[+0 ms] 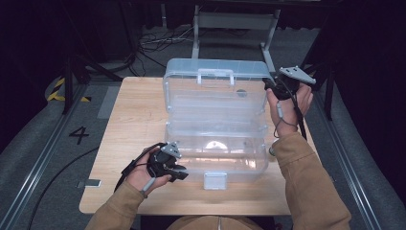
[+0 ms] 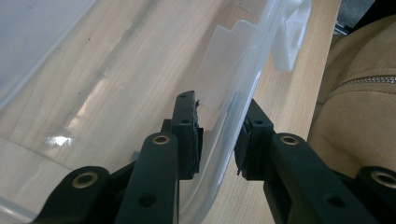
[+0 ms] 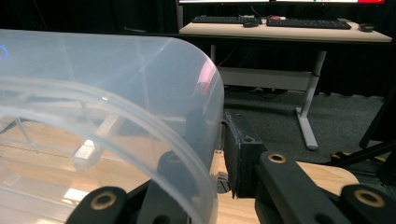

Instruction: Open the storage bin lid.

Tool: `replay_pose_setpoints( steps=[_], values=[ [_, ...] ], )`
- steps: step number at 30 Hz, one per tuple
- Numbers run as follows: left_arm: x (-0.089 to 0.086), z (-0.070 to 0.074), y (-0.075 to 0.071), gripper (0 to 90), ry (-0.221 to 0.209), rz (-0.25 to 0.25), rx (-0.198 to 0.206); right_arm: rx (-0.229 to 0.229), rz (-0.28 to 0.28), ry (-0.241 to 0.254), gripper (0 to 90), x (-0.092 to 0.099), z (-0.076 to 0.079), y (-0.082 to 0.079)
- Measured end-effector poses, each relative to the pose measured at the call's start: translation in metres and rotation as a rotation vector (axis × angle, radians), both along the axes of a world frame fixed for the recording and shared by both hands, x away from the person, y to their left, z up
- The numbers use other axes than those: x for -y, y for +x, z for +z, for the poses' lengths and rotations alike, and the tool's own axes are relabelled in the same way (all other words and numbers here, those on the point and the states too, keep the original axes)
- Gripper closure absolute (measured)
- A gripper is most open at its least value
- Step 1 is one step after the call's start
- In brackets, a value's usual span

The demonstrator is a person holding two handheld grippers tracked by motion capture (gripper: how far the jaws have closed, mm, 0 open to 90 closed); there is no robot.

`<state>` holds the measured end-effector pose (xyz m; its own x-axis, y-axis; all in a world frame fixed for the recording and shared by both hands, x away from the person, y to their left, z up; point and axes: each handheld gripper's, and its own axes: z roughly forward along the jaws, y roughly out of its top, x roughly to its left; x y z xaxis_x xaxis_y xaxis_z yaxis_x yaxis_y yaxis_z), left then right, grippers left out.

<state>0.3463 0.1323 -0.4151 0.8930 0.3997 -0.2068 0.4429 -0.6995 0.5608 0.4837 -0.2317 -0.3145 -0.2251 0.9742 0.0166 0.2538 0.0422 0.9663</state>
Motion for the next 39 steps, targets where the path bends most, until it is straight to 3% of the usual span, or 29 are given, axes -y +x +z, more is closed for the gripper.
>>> replay_pose_setpoints(
  steps=[14,25,39],
  values=[
    [0.000,0.000,0.000,72.9,0.001,0.003,-0.004,-0.035,-0.004,-0.010,81.5,-0.001,0.002,0.012],
    [0.001,0.000,0.000,72.6,0.001,0.013,-0.011,-0.034,-0.007,-0.007,81.4,-0.002,-0.002,0.024],
    [0.001,0.000,0.000,72.4,-0.001,0.019,-0.016,-0.072,0.027,-0.014,80.5,0.002,-0.002,0.035]
  ],
)
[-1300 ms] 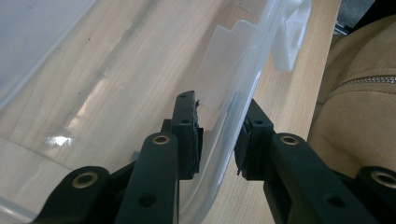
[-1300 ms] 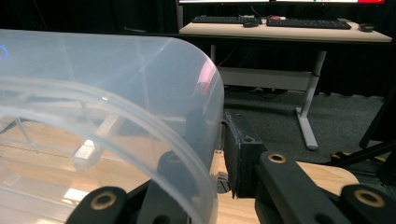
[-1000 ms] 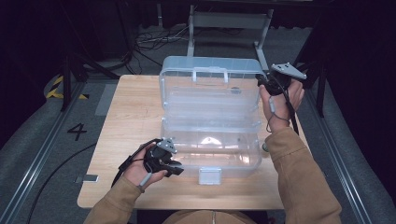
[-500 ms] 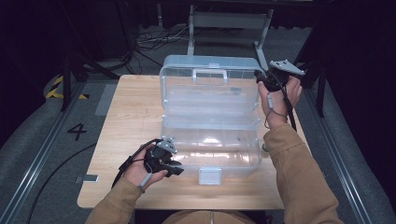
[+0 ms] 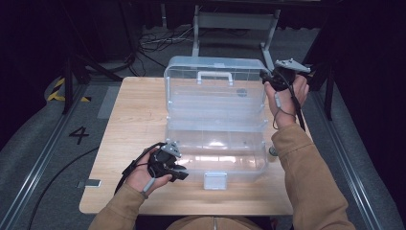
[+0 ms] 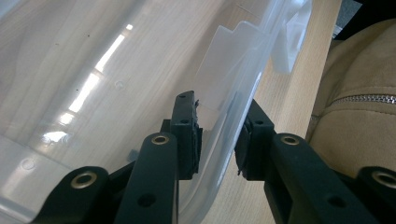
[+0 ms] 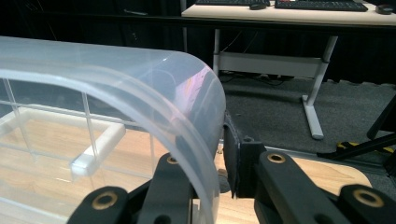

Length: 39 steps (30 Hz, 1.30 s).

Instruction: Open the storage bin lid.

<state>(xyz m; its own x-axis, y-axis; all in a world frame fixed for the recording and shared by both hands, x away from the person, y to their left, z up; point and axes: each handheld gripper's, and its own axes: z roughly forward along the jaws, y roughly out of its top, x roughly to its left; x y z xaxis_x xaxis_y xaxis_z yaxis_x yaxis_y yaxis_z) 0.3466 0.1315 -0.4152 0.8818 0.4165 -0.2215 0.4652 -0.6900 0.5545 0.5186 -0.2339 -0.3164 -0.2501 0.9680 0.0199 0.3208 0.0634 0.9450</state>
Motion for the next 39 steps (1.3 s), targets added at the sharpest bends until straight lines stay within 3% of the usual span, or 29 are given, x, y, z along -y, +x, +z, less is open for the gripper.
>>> replay_pose_setpoints(
  steps=[12,26,33,39],
  values=[
    [0.000,0.000,0.000,72.4,-0.006,0.000,-0.001,-0.020,0.058,0.023,78.1,0.008,-0.003,0.012],
    [0.000,0.000,0.000,72.2,-0.008,0.007,-0.009,-0.028,0.067,0.000,78.0,0.007,-0.007,0.023],
    [0.000,0.000,0.000,72.1,-0.006,0.009,-0.013,-0.033,0.069,0.014,78.1,0.009,-0.011,0.029],
    [0.000,0.000,0.000,72.0,-0.006,0.013,-0.016,-0.045,0.096,0.003,77.5,0.011,-0.013,0.036]
  ],
)
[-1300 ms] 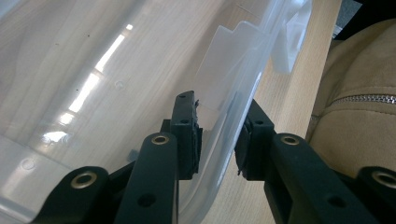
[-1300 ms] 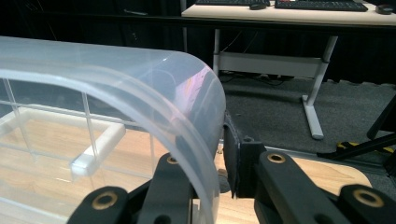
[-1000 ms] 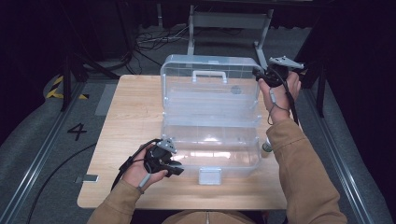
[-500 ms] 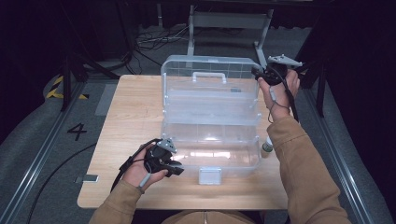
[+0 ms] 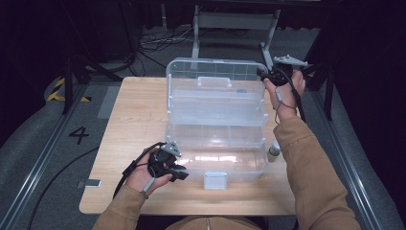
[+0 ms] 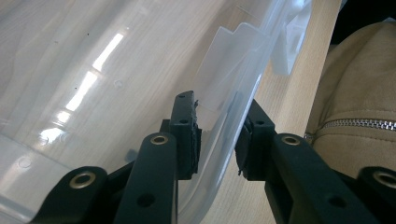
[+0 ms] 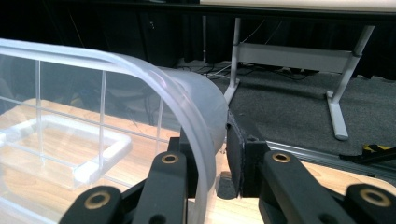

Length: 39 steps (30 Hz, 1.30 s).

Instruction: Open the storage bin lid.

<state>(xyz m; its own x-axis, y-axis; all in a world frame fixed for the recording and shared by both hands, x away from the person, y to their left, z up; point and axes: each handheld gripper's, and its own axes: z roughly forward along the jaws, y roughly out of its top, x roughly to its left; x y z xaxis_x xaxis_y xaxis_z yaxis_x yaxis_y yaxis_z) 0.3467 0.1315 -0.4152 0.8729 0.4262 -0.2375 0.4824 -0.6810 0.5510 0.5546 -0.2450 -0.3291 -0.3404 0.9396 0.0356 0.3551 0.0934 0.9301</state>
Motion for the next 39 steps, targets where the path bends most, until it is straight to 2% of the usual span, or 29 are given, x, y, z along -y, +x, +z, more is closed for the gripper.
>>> replay_pose_setpoints(
  steps=[16,29,39],
  values=[
    [0.000,0.000,0.000,72.0,-0.001,0.000,0.003,-0.015,0.032,-0.026,80.1,0.003,-0.013,0.018],
    [0.000,0.000,0.000,71.9,-0.003,0.002,-0.002,-0.047,0.047,0.002,80.3,0.007,-0.022,0.028],
    [0.000,0.000,0.000,71.7,-0.008,0.002,-0.004,-0.064,0.063,0.003,80.6,0.009,-0.032,0.038]
  ],
)
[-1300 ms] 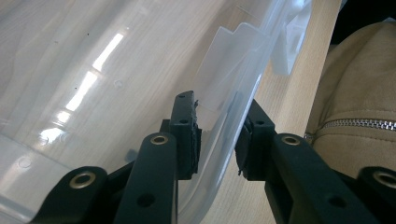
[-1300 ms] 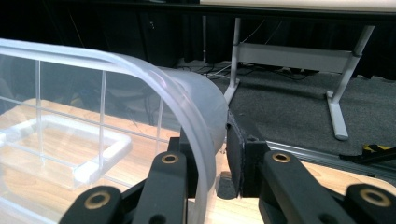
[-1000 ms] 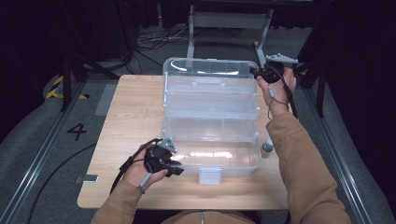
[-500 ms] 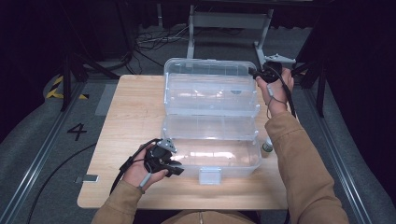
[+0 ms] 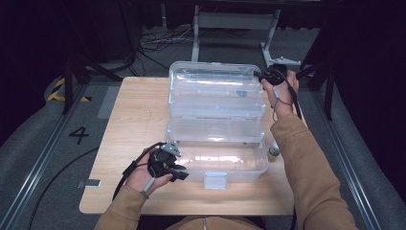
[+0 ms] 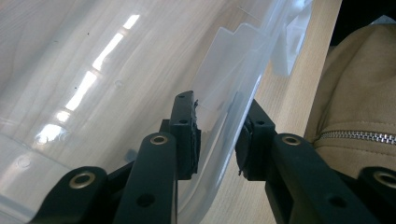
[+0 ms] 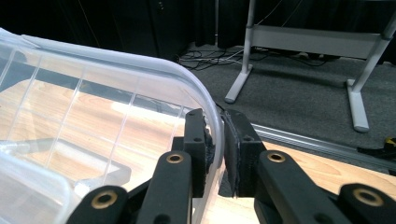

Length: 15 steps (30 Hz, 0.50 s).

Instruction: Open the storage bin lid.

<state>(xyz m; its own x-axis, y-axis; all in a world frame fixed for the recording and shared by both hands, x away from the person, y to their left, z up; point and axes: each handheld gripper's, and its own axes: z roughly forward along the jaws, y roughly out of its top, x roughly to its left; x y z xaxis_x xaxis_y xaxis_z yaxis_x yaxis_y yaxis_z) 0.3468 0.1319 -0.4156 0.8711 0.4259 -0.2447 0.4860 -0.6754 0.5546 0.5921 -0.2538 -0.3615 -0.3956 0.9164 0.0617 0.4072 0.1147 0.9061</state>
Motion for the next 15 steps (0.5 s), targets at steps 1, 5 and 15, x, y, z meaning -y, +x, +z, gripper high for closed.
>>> replay_pose_setpoints(
  steps=[1,5,15],
  values=[
    [0.000,0.000,0.000,71.6,-0.002,-0.001,0.000,-0.003,0.000,0.004,80.6,0.000,-0.001,0.001],
    [0.000,0.000,0.000,71.4,-0.003,0.003,-0.004,-0.014,0.002,0.007,80.9,0.000,-0.006,0.004],
    [0.000,0.000,0.000,71.3,0.001,0.003,-0.006,-0.051,0.000,0.007,81.6,0.000,-0.019,0.013]
  ],
)
